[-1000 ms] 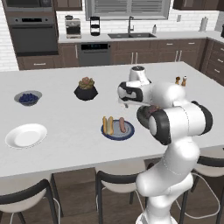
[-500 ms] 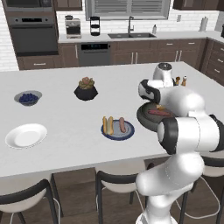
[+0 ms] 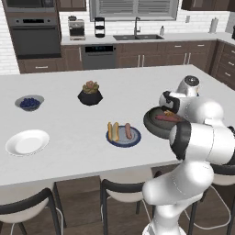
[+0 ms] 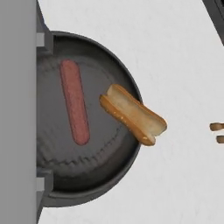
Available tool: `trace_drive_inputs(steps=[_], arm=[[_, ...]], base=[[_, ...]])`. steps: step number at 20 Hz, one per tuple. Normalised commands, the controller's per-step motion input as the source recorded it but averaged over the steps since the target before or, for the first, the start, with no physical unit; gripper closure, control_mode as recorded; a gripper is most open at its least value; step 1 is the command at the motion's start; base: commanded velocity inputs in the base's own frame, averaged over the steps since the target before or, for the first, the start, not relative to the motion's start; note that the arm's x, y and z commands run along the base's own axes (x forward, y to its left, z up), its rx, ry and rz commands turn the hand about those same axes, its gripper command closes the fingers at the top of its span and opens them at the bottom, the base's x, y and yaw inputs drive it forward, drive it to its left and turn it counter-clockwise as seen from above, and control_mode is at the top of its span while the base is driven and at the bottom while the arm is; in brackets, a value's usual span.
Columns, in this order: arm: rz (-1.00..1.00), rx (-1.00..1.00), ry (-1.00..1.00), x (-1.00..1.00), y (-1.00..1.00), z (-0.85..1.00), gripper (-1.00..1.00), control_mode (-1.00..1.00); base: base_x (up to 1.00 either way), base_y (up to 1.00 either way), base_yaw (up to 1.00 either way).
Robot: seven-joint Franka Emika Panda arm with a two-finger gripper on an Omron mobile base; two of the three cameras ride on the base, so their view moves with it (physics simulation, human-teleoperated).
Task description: Place one bun and one sausage from the bowl on each plate.
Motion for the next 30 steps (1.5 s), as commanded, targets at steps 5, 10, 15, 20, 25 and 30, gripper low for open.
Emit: trace_drive_inputs(steps=[5, 10, 15, 20, 25, 30], arm=[[-0.12, 0.35, 0.09, 0.17, -0.53, 0.01, -1.0, -1.0], [-0.13, 0.09, 0.02, 0.22, -0.18, -0.15, -1.0, -1.0], [-0.17, 0.0, 0.01, 0.33, -0.01, -0.24, -1.0, -1.0], [-0.16, 0.0, 0.06, 0.34, 0.0, -0.27, -1.0, -1.0], [-0.08, 0.01, 0.08, 0.42, -0.09, -0.08, -1.0, -1.0], [-0.02, 0.04, 0.07, 0.35, -0.12, -0.11, -1.0, -1.0]], base=[[0.0, 0.0, 0.0], [0.0, 0.0, 0.0], [0.0, 0.0, 0.0], [0.0, 0.0, 0.0], [0.0, 0.0, 0.0], [0.0, 0.0, 0.0]])
